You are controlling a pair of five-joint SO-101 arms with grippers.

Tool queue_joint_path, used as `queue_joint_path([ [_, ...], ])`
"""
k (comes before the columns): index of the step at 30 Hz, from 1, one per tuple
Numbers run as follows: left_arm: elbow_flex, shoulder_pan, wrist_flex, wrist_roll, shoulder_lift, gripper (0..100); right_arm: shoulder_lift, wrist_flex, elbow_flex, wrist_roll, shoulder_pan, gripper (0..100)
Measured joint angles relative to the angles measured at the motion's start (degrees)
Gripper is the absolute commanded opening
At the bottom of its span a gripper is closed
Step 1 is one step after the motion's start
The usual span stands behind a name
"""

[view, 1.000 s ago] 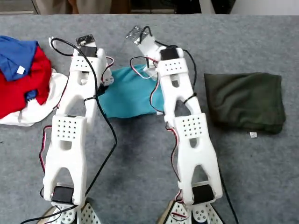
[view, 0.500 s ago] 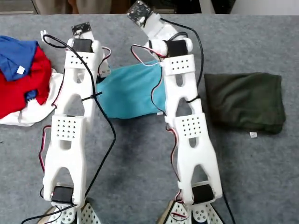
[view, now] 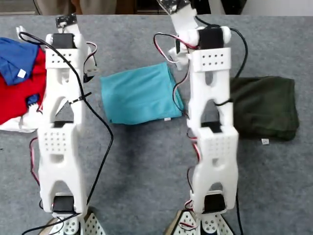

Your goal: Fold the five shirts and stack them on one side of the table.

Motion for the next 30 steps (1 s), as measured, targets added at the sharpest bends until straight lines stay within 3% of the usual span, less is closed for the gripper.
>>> queue_joint_path([
  [6, 28.0, 0.1, -3.3, -4.6, -24.3, 2, -21.5, 0.0, 31.1, -0.2, 0.2, 0.5],
  [15, 71.7, -9.5, -32.2, -9.2, -42.1, 2, -40.7, -0.5, 65.3, -3.1, 0.0, 0.5],
  [19, 85.5, -13.4, -46.2, -9.2, -42.4, 2, -41.4, -6.0, 73.1, -14.9, -4.3, 0.9],
  [21, 89.5, -13.7, -51.9, -9.2, -42.4, 2, -41.3, -10.1, 74.1, -23.3, -6.6, 6.5],
  [26, 91.0, -13.7, -55.2, -9.2, -42.5, 2, -36.8, -21.3, 74.5, -42.6, -9.3, 33.0],
  [30, 91.1, -14.1, -55.6, -9.2, -42.5, 2, -30.5, -25.8, 73.9, -52.8, -9.8, 34.1],
])
